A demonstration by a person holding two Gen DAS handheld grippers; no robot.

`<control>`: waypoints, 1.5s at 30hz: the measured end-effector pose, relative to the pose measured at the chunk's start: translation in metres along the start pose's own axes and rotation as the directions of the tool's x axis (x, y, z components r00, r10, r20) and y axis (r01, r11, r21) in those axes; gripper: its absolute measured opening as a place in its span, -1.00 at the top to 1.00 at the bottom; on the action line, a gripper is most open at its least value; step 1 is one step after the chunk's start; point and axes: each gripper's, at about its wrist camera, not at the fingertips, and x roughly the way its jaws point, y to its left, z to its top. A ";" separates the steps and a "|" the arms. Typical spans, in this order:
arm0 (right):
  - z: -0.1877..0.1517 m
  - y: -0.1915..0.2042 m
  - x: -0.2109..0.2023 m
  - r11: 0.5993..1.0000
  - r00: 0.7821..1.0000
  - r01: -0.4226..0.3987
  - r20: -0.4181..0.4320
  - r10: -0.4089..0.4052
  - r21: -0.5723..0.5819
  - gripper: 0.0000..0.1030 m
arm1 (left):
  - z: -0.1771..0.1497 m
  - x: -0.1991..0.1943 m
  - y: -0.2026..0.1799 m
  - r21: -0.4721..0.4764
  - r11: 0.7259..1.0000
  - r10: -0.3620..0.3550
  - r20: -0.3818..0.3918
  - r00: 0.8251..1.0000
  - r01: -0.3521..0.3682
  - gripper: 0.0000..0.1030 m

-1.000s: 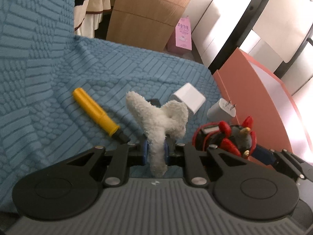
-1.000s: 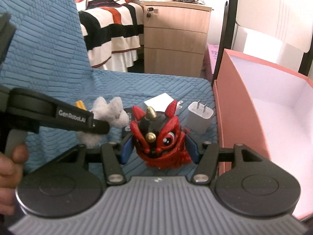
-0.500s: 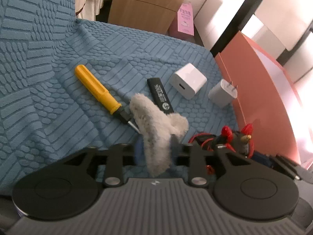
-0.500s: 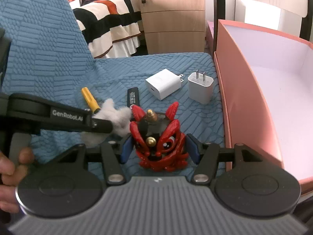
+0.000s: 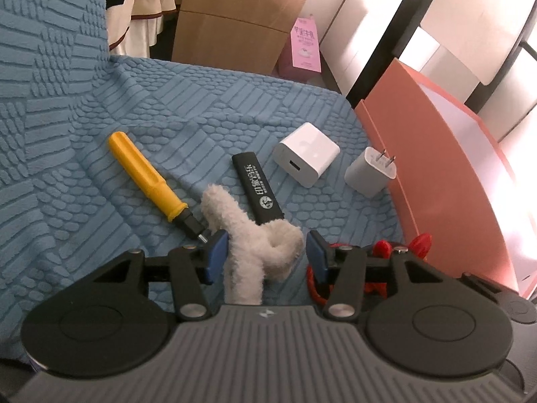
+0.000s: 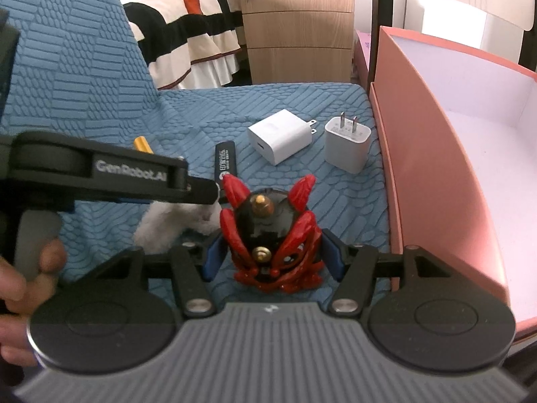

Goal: Organize rigid objects
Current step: 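Lift fluffy clip with left gripper while right gripper carries red toy toward pink box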

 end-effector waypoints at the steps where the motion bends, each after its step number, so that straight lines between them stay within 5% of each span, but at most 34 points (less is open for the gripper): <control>1: 0.000 0.000 -0.001 1.000 1.000 0.004 0.001 -0.004 -0.001 -0.21 | 0.000 0.002 0.000 0.002 1.000 0.001 -0.002 1.000 -0.001 -0.18; 15: -0.002 -0.002 -0.002 1.000 1.000 0.009 -0.001 -0.009 -0.015 -0.21 | -0.005 0.015 -0.009 0.042 0.997 0.070 -0.004 0.998 -0.070 -0.12; 23: 0.000 -0.002 -0.004 1.000 1.000 0.001 -0.010 -0.001 -0.010 -0.21 | -0.001 -0.002 -0.006 0.014 0.999 0.039 0.018 0.999 -0.039 -0.11; 36: 0.023 0.008 -0.050 0.999 0.999 -0.024 0.032 0.026 -0.042 -0.21 | 0.004 -0.079 -0.006 -0.041 0.998 -0.035 0.069 0.997 0.038 -0.10; 45: 0.050 0.008 -0.093 0.998 0.996 -0.045 0.069 0.048 -0.047 -0.21 | 0.007 -0.139 -0.018 -0.046 0.999 -0.002 0.131 0.991 0.008 -0.10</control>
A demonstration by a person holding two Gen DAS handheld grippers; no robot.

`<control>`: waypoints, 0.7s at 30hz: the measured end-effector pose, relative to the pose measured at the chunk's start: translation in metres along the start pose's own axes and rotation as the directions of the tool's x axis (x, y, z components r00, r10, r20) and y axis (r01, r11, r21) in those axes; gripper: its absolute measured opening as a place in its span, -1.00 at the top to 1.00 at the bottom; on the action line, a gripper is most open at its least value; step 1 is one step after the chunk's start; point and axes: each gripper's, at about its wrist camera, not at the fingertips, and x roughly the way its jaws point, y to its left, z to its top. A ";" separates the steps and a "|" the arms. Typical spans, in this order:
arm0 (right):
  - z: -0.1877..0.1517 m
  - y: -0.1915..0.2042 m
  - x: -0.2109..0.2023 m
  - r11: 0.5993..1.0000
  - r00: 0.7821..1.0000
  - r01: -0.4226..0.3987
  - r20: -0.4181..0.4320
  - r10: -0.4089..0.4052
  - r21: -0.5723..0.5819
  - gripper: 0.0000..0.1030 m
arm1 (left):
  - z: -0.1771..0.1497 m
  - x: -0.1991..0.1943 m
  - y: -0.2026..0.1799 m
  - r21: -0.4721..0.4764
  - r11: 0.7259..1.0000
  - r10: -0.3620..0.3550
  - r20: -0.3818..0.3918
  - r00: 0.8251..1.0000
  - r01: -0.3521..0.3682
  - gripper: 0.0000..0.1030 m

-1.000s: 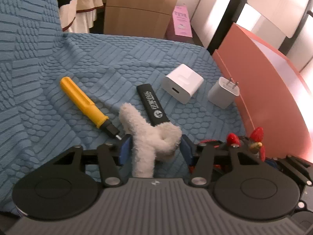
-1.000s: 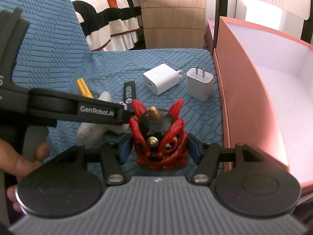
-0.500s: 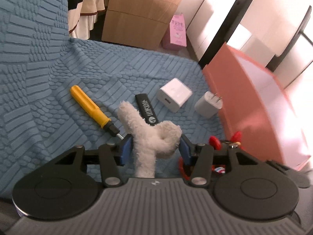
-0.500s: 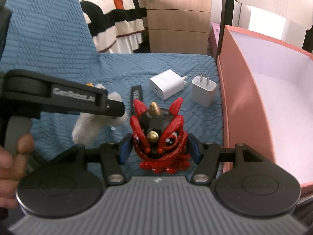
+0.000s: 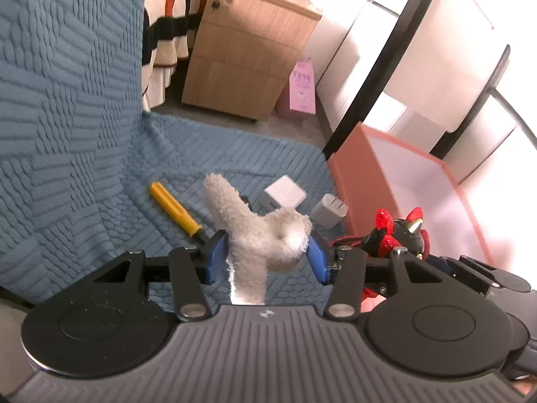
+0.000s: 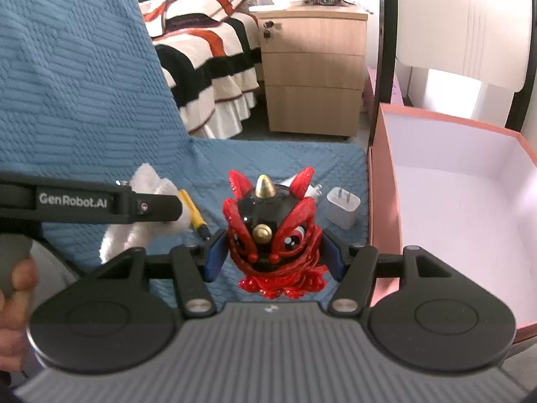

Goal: Organize rigid objects
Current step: 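Lift fluffy clip with left gripper while right gripper carries red toy toward pink box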

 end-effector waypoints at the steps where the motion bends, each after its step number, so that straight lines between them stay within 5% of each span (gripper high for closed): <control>1: 0.003 0.001 -0.005 1.000 1.000 -0.004 0.005 0.004 0.002 -0.21 | 0.002 -0.006 -0.002 -0.002 1.000 -0.001 0.008 1.000 0.001 -0.10; 9: 0.021 0.006 -0.043 1.000 0.999 -0.001 0.050 0.001 -0.004 -0.21 | 0.014 -0.051 -0.017 -0.020 1.000 -0.003 0.083 0.997 0.005 -0.10; 21: 0.030 -0.017 -0.074 0.999 0.996 0.025 0.089 -0.028 0.028 -0.21 | 0.021 -0.063 -0.053 -0.014 0.998 -0.062 0.104 0.993 0.064 -0.10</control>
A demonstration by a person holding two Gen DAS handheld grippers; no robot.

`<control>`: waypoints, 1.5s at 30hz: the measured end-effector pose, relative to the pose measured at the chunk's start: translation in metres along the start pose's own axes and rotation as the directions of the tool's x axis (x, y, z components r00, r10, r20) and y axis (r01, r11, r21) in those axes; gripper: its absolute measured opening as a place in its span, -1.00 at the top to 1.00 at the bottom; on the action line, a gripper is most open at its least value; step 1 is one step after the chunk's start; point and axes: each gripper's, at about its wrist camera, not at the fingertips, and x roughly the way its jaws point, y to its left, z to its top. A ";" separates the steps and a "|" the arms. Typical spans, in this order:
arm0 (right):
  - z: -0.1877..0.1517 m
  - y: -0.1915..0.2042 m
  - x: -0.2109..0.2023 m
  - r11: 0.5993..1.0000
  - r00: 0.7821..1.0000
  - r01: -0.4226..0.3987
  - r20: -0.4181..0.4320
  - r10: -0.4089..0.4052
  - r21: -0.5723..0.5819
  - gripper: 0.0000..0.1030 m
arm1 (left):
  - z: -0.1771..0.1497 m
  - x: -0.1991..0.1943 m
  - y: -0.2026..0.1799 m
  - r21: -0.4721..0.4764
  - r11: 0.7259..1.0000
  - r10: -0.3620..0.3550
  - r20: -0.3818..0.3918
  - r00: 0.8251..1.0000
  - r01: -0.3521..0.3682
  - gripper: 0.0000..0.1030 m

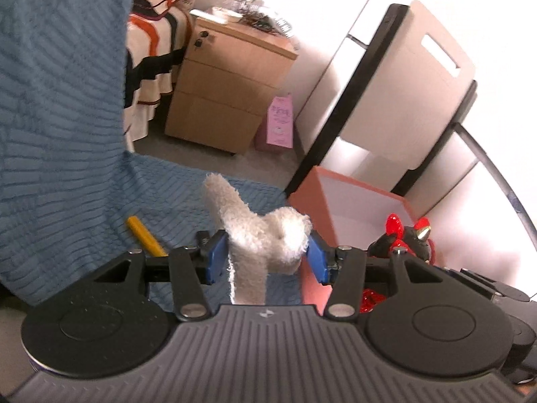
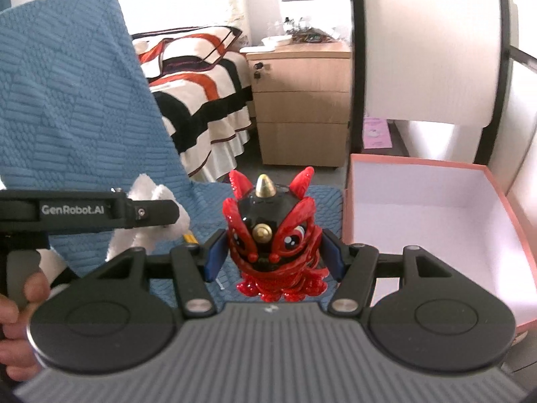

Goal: Organize rigid objects
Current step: 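Lift fluffy clip with left gripper while right gripper carries red toy toward pink box, then lower both items into pink box and open both grippers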

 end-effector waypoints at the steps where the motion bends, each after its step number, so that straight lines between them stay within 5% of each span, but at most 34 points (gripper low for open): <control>1: 0.001 -0.004 -0.002 1.000 1.000 0.007 0.004 -0.007 0.005 -0.21 | 0.001 0.002 -0.006 0.004 1.000 -0.005 0.001 1.000 0.005 -0.10; 24: -0.003 -0.120 -0.045 0.975 0.984 0.175 0.023 -0.179 0.137 -0.21 | 0.004 0.073 -0.158 0.123 0.976 -0.172 -0.064 0.983 0.179 -0.10; 32: -0.012 -0.168 -0.025 0.956 0.975 0.224 -0.044 -0.219 0.188 -0.21 | -0.004 0.138 -0.198 0.153 0.968 -0.174 -0.150 0.973 0.197 -0.10; 45: -0.031 -0.229 0.044 0.941 0.965 0.223 -0.198 -0.174 0.256 -0.21 | -0.023 0.247 -0.220 0.149 0.975 -0.117 -0.295 0.948 0.167 -0.10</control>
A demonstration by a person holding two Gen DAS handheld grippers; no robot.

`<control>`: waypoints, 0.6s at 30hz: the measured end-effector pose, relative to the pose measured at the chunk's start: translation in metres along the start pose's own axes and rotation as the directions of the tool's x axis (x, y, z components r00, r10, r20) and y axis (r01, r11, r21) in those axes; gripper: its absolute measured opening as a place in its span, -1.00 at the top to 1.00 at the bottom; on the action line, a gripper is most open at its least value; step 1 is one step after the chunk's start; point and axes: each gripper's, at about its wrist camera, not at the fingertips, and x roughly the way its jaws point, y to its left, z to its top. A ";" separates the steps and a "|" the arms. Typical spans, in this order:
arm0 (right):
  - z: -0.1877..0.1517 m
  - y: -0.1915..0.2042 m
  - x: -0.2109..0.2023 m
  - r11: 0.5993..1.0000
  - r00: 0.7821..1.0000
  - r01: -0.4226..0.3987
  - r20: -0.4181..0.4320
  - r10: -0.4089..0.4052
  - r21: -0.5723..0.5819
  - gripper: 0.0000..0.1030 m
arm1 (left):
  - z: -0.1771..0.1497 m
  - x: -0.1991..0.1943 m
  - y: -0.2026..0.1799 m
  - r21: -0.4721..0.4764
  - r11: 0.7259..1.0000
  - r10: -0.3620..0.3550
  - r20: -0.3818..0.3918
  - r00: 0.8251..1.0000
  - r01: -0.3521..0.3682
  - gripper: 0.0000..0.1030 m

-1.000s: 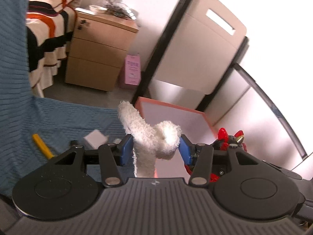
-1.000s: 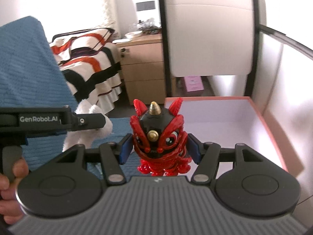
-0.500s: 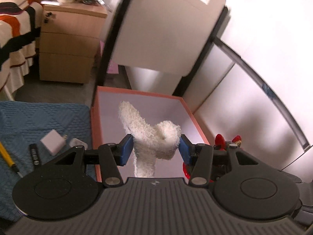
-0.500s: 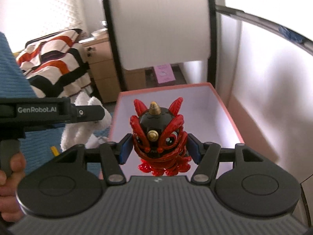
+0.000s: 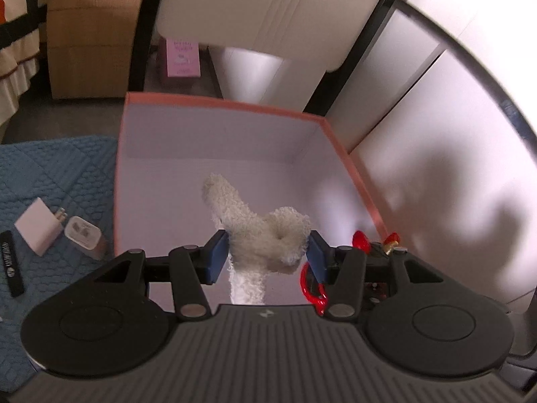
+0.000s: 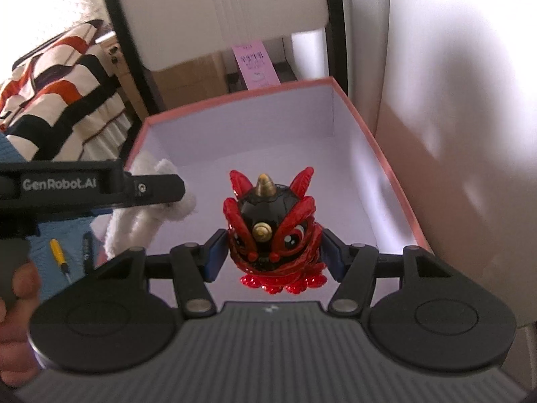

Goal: Organize rigid objects
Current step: 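Lower both items into pink box and open both grippers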

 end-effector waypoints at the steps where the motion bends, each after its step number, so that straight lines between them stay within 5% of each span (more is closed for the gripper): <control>1: 0.001 -0.003 0.006 1.000 1.000 -0.001 -0.010 0.001 0.004 -0.21 | 0.000 0.006 0.001 0.000 1.000 0.006 -0.009 1.000 -0.006 -0.10; 15: -0.003 -0.029 0.061 0.999 0.992 0.009 -0.125 -0.003 0.050 -0.20 | 0.002 0.050 0.012 -0.036 0.999 0.037 -0.065 0.997 -0.039 -0.11; 18: -0.001 -0.030 0.059 0.999 0.994 0.004 -0.107 -0.001 0.034 -0.24 | 0.003 0.049 0.010 -0.012 0.999 0.045 -0.071 0.996 -0.046 -0.24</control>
